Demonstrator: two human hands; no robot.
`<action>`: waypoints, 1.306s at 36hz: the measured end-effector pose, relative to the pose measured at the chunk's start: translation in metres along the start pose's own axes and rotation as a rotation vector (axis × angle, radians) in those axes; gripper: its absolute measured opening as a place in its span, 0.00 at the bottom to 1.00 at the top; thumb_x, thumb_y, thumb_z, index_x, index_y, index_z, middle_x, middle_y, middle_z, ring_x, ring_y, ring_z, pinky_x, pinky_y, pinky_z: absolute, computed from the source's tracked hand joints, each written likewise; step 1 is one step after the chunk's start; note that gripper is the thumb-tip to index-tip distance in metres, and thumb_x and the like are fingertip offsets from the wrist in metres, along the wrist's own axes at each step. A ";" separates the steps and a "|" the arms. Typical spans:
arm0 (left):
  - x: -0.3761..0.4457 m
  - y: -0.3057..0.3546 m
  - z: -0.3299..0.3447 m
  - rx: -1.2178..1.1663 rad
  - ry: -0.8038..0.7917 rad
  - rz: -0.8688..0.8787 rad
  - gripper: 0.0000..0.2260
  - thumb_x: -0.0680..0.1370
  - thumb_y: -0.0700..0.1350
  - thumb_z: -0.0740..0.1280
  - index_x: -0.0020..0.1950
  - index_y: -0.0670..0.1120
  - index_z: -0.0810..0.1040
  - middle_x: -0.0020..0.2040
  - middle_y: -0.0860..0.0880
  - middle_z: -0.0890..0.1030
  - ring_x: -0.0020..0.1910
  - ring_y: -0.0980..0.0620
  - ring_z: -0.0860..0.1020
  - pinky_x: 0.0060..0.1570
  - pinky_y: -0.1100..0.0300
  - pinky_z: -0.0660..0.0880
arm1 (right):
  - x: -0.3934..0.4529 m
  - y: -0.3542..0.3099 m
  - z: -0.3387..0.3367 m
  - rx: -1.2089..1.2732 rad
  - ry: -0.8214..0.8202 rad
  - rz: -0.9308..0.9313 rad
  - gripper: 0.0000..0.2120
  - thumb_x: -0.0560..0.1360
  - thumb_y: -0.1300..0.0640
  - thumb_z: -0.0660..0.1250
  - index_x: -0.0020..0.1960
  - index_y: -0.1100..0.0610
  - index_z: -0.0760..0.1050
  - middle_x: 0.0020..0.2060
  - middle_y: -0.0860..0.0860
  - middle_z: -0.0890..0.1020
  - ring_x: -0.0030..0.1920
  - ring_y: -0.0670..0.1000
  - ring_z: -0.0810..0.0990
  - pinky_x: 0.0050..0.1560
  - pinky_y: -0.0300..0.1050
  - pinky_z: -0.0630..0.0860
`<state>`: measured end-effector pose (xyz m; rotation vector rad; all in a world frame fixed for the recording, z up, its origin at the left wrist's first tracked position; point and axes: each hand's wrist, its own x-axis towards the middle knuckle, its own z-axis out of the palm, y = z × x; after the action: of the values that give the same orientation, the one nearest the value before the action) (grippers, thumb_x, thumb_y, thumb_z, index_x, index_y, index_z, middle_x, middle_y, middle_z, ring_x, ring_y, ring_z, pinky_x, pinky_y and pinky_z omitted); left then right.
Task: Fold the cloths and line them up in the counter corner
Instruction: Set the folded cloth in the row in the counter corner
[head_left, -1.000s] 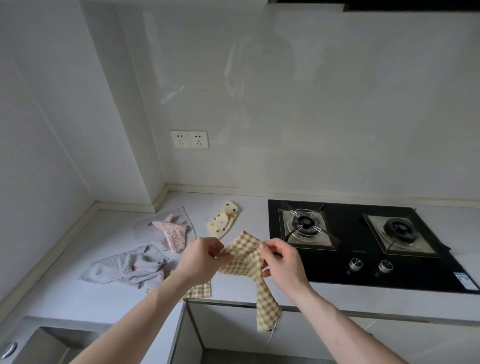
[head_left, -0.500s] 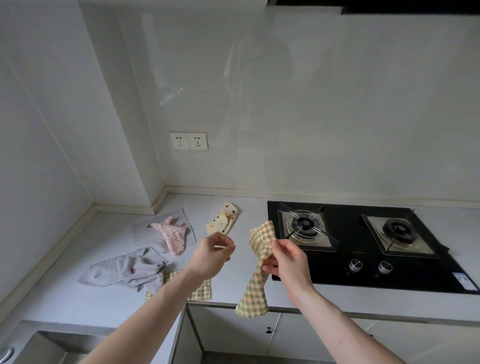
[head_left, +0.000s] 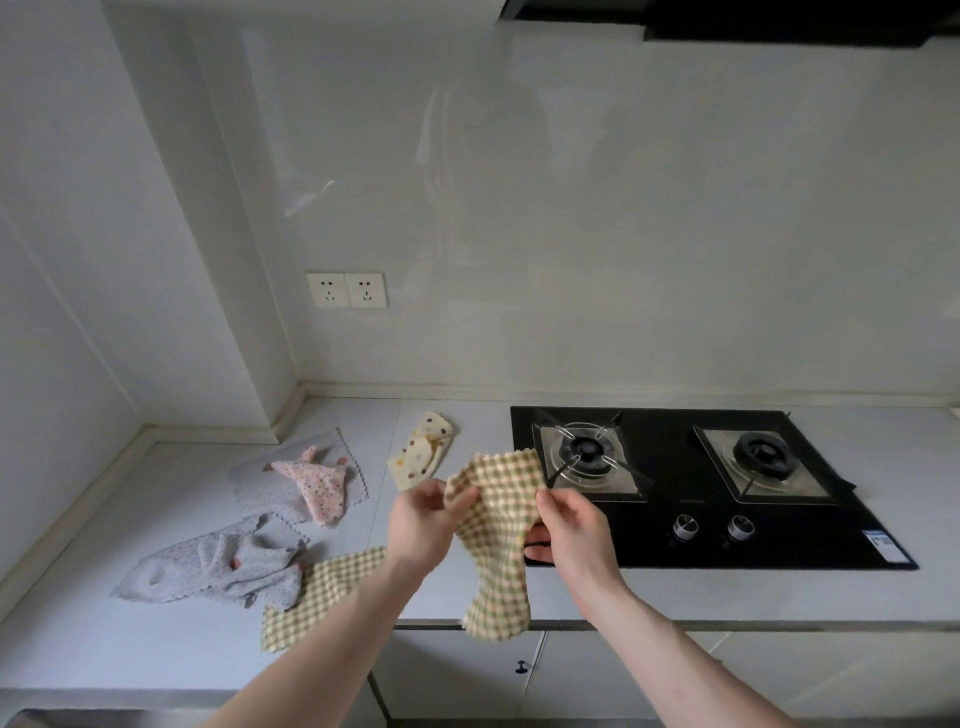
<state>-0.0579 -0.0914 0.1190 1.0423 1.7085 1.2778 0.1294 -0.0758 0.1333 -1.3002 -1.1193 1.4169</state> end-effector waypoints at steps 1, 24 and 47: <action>0.000 0.003 -0.001 0.032 0.016 0.056 0.11 0.74 0.50 0.77 0.38 0.44 0.81 0.32 0.54 0.83 0.31 0.58 0.80 0.31 0.64 0.74 | 0.001 0.003 -0.003 -0.019 0.017 0.019 0.07 0.81 0.54 0.67 0.53 0.58 0.79 0.45 0.58 0.85 0.40 0.53 0.84 0.39 0.49 0.83; 0.002 0.037 -0.053 0.637 -0.459 0.441 0.15 0.72 0.62 0.75 0.47 0.52 0.81 0.40 0.57 0.81 0.38 0.59 0.77 0.36 0.66 0.72 | 0.021 -0.017 0.008 -0.530 -0.524 -0.045 0.07 0.71 0.58 0.75 0.46 0.60 0.82 0.32 0.44 0.81 0.31 0.41 0.76 0.32 0.32 0.69; 0.057 0.034 -0.063 0.922 -0.084 0.532 0.03 0.81 0.50 0.67 0.52 0.53 0.80 0.48 0.56 0.82 0.49 0.52 0.77 0.46 0.52 0.78 | 0.094 -0.035 -0.043 -0.701 -0.170 -0.223 0.07 0.73 0.60 0.73 0.43 0.48 0.83 0.39 0.44 0.85 0.42 0.44 0.85 0.45 0.46 0.83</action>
<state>-0.1310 -0.0561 0.1605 2.1524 2.0652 0.6568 0.1674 0.0253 0.1468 -1.4712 -1.9219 1.0093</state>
